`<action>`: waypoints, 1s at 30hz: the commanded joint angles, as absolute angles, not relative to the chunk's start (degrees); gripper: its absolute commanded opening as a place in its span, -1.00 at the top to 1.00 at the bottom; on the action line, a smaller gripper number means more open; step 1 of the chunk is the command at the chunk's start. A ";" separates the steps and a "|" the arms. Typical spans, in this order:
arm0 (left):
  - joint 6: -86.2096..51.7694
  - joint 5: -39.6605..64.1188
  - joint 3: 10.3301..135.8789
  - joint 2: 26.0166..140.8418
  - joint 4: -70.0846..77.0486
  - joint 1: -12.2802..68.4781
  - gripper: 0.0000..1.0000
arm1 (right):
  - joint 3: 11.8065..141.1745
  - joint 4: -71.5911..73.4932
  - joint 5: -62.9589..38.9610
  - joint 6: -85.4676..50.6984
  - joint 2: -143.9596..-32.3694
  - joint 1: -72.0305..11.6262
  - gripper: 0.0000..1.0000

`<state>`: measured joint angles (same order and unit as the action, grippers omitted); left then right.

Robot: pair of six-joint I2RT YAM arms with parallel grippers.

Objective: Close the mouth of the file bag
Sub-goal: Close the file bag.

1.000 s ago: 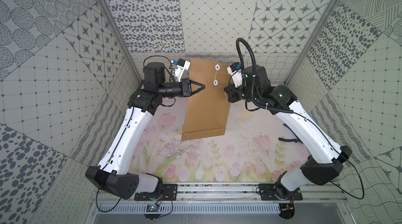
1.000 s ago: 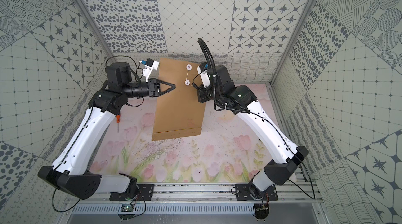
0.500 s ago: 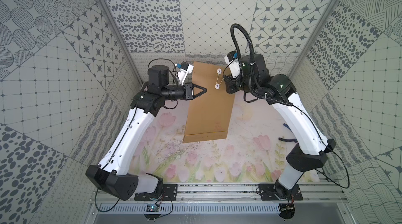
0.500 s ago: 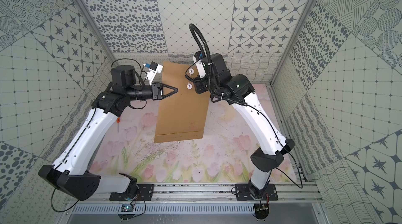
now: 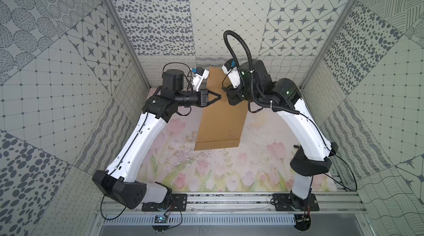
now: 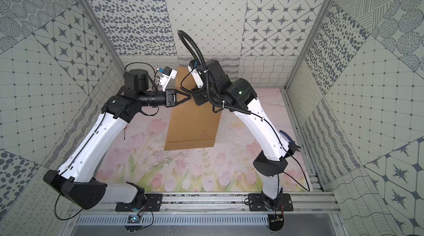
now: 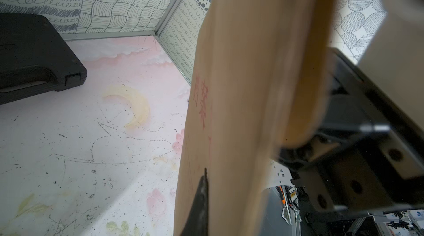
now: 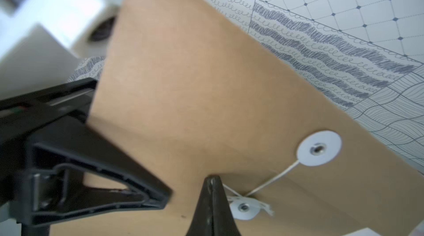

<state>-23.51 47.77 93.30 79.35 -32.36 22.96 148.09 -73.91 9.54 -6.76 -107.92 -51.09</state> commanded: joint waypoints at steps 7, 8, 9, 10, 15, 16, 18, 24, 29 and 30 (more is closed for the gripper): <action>-25.41 44.13 93.60 79.19 -28.87 20.91 1.00 | 138.79 -69.85 11.59 -7.71 -101.61 -55.37 1.00; -25.76 44.12 93.60 79.15 -28.30 20.75 1.00 | 137.39 -69.43 11.64 -7.90 -100.84 -55.37 1.00; -26.40 44.21 93.69 79.04 -27.40 20.45 1.00 | 135.68 -68.74 11.57 -8.13 -99.92 -55.39 1.00; -27.07 44.50 93.69 78.99 -26.62 20.28 1.00 | 133.69 -67.75 11.36 -8.47 -99.07 -55.37 1.00; -30.11 46.59 93.36 78.49 -21.98 19.87 1.00 | 120.51 -60.18 9.25 -10.55 -94.34 -53.93 1.00; -30.67 47.12 93.34 78.40 -21.38 19.77 1.00 | 117.58 -58.16 8.15 -11.25 -93.12 -53.14 1.00; -31.53 48.19 93.09 78.18 -20.29 19.50 1.00 | 112.93 -55.07 5.85 -12.56 -90.91 -51.28 1.00; -30.95 48.22 92.51 77.46 -20.82 18.22 1.00 | 104.14 -51.07 1.05 -14.49 -85.38 -47.03 1.00; -32.43 48.01 87.35 77.05 -17.03 17.83 1.00 | 95.85 -47.98 -7.30 -17.63 -78.46 -41.23 0.91; -34.14 48.23 84.65 76.56 -14.34 17.94 1.00 | 93.65 -47.10 -8.96 -18.50 -76.66 -39.40 0.70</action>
